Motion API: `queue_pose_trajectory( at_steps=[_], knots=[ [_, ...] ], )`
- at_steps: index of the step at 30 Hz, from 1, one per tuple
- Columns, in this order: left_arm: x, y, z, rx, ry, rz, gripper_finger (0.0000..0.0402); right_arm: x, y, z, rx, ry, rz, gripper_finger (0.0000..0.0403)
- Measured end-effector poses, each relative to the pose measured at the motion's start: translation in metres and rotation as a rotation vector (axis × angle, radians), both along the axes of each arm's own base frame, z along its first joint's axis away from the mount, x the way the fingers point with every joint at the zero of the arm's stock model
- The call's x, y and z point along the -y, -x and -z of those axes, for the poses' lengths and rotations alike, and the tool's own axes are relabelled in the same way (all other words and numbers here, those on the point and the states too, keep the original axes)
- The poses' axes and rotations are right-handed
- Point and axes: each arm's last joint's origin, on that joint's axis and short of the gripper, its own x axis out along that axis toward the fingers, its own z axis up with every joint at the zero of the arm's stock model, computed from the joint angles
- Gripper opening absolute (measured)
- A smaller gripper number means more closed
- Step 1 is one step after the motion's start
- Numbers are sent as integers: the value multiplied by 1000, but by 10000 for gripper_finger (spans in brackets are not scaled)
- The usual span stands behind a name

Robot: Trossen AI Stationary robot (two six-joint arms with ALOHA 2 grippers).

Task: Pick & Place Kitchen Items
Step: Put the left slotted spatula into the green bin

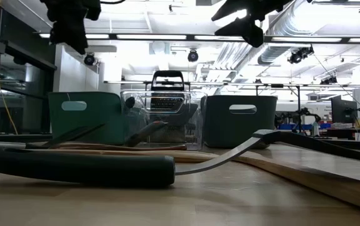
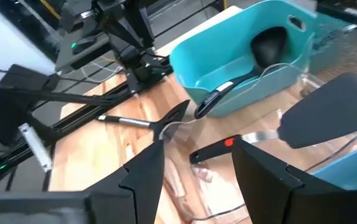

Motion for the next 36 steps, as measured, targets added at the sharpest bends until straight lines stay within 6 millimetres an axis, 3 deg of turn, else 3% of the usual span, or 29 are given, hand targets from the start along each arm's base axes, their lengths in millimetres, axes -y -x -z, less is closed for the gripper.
queue_pose_trajectory(
  at_steps=[12, 20, 27, 36],
  knots=[
    [38, -4, 7, -76, 59, -78, 120, -4, 2, 2, -23, -55, -97, 181],
    [57, -10, 16, -170, 62, -87, 120, -9, 30, -7, -83, -61, -112, 181],
    [70, -20, 25, -221, 54, -76, 120, -25, 58, -16, -130, 51, -93, 181],
    [92, -24, 35, -298, 69, -53, 120, -44, 72, -13, -212, 92, -56, 181]
  ],
)
